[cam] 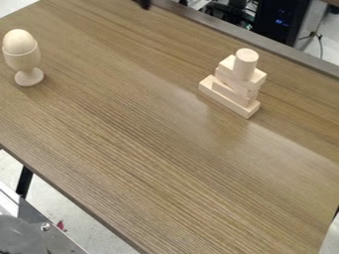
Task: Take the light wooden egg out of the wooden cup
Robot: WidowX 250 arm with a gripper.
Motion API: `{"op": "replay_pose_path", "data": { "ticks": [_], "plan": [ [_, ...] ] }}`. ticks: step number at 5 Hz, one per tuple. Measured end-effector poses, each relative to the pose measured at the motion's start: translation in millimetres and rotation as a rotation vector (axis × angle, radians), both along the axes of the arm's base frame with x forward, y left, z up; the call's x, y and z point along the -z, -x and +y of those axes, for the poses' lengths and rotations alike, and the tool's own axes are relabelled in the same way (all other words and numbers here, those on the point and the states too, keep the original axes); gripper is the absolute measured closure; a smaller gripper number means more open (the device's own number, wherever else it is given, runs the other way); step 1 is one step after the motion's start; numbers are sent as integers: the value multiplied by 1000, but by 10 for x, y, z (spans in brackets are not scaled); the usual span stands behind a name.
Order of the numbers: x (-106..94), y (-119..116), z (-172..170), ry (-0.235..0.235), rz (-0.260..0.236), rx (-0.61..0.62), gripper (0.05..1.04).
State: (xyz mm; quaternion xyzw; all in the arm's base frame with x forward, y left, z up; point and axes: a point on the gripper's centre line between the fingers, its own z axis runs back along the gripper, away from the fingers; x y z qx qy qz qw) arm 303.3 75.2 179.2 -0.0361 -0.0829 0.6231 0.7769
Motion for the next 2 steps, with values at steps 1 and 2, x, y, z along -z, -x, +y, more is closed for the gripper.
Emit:
{"op": "replay_pose_path", "data": {
  "ticks": [1, 2],
  "plan": [
    [102, 159, 326, 7, 27, -82, 84],
    [160, 298, 662, 7, 13, -143, 84]
  ]
}}
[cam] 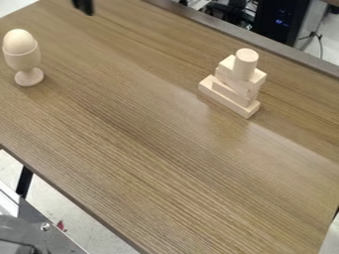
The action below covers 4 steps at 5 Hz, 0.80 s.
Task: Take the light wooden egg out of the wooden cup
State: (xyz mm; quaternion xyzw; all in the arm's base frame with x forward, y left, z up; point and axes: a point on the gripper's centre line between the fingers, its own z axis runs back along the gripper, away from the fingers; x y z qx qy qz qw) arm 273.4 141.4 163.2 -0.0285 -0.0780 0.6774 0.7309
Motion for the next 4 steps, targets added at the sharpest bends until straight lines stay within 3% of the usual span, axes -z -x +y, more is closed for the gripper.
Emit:
{"op": "replay_pose_path", "data": {
  "ticks": [2, 3, 4],
  "plan": [
    [249, 77, 493, -76, -70, 29, 84],
    [322, 146, 669, -80, -79, -9, 84],
    [490, 269, 790, -56, -18, -31, 84]
  ]
}}
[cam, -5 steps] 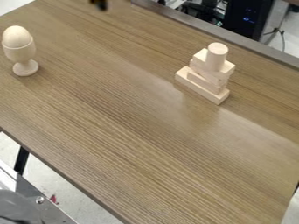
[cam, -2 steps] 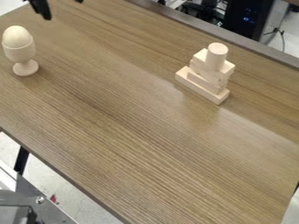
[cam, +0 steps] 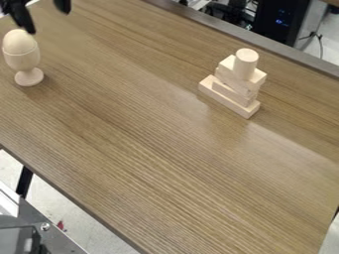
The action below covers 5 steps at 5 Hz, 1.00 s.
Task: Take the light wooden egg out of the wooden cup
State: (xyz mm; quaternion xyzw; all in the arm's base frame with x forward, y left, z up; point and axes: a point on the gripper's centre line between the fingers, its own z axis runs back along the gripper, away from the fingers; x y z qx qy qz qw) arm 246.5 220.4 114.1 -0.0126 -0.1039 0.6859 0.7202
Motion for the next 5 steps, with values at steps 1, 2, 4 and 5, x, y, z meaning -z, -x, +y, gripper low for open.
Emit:
{"op": "replay_pose_path", "data": {
  "ticks": [1, 2, 4, 5],
  "plan": [
    [112, 131, 114, 21, 50, -35, 84],
    [176, 228, 192, 10, 130, -54, 84],
    [280, 205, 241, 8, 127, -67, 132],
    [293, 193, 261, 1, 111, -75, 362]
  ]
}}
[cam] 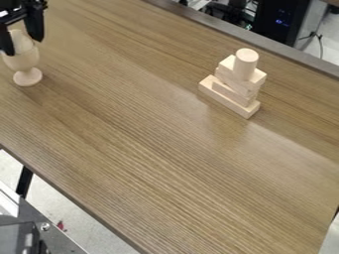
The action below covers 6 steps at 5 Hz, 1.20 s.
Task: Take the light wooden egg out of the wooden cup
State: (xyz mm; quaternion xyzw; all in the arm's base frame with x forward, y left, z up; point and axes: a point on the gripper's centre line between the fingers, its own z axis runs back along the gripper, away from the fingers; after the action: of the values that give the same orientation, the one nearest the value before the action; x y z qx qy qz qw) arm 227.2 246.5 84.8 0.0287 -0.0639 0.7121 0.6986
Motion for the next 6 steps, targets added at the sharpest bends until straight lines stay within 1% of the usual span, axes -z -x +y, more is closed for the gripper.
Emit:
{"op": "replay_pose_path", "data": {
  "ticks": [2, 3, 4, 5, 6],
  "plan": [
    [-7, 12, -19, -4, -2, -17, 368],
    [-281, -81, -136, -27, -58, -12, 368],
    [-665, -332, -369, -87, -141, 79, 368],
    [-771, -508, -624, -88, -181, 157, 368],
    [-684, -676, -940, -50, -181, 252, 368]
  ]
}}
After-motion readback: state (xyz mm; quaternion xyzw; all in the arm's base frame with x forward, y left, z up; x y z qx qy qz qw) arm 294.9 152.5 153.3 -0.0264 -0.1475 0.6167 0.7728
